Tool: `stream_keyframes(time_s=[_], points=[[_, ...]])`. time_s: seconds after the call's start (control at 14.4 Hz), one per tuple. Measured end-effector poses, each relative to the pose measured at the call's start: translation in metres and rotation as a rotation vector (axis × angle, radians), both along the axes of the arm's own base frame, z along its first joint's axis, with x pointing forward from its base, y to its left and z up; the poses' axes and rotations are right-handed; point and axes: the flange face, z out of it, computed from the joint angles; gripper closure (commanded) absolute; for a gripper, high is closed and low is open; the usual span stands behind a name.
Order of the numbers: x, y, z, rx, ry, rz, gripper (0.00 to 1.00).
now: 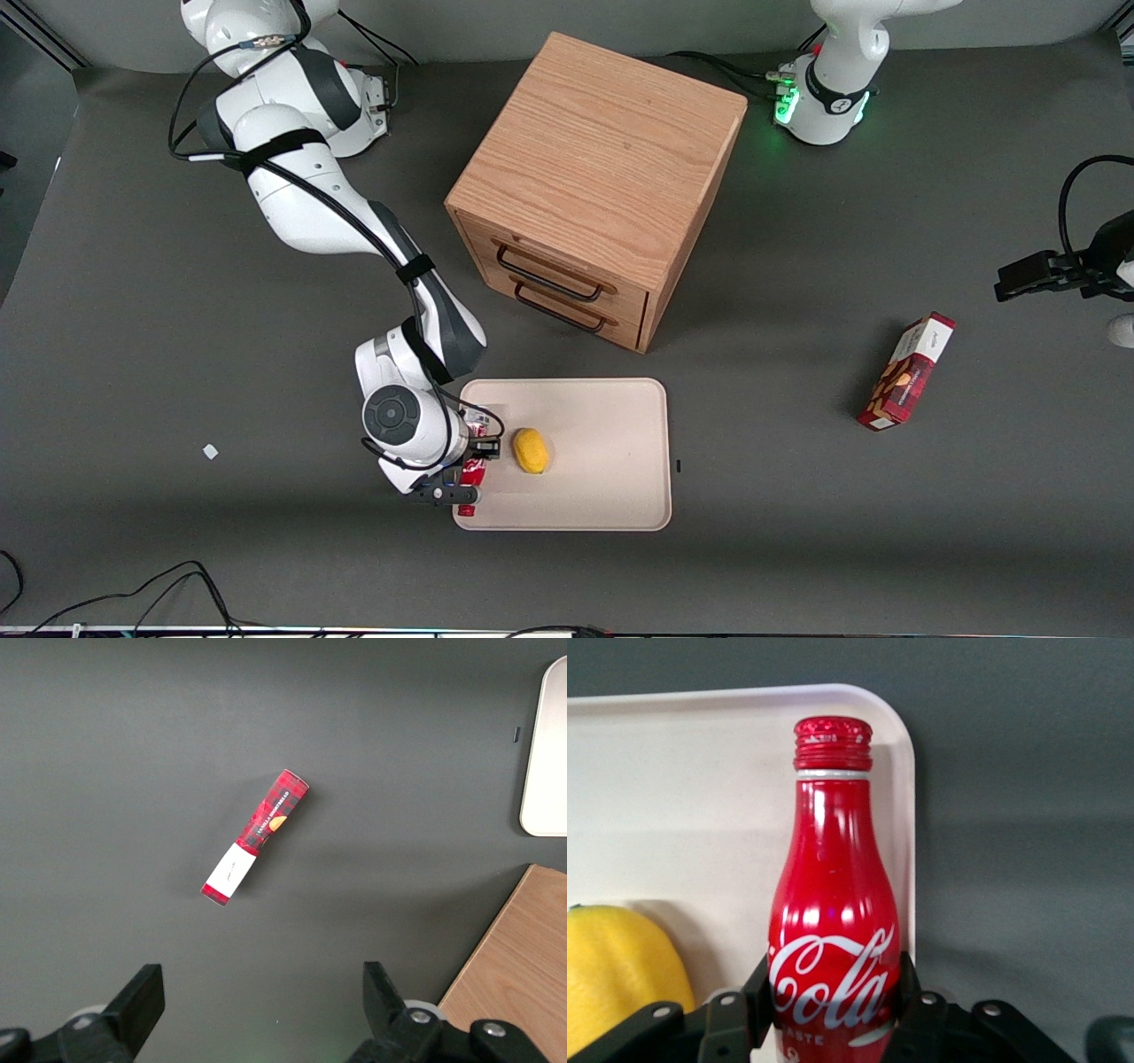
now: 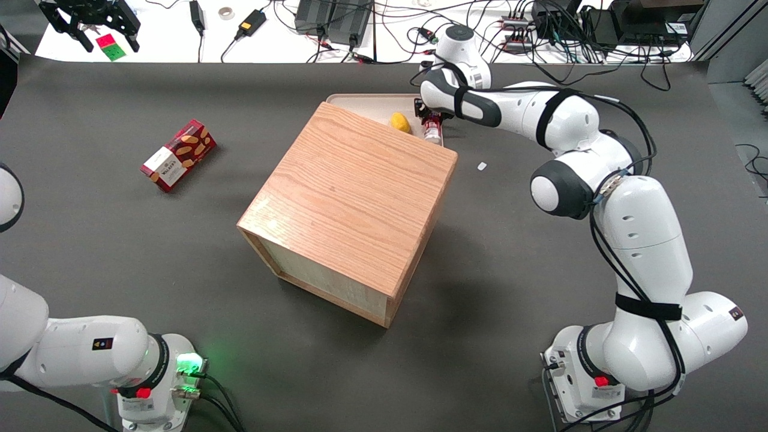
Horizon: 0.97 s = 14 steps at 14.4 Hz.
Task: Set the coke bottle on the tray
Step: 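Lower the bottle upright onto the tray beside the lemon, then open the right gripper and lift it off the bottle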
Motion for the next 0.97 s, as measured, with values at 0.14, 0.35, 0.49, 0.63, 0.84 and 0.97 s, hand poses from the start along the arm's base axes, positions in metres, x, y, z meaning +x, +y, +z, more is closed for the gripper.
stream_keyframes(time_s=[0.14,0.35,0.49,0.63,0.84,0.97], points=[[0.0,0.001,0.0,-0.008,-0.007,0.007,0.0],[0.001,-0.001,0.001,-0.018,-0.021,0.013,0.0],[0.002,-0.002,0.001,-0.022,-0.023,0.012,0.0],[0.002,-0.003,0.001,-0.023,-0.023,0.012,0.0],[0.003,-0.003,0.002,-0.023,-0.028,0.01,0.0],[0.007,-0.003,0.015,-0.017,-0.045,0.009,0.0]])
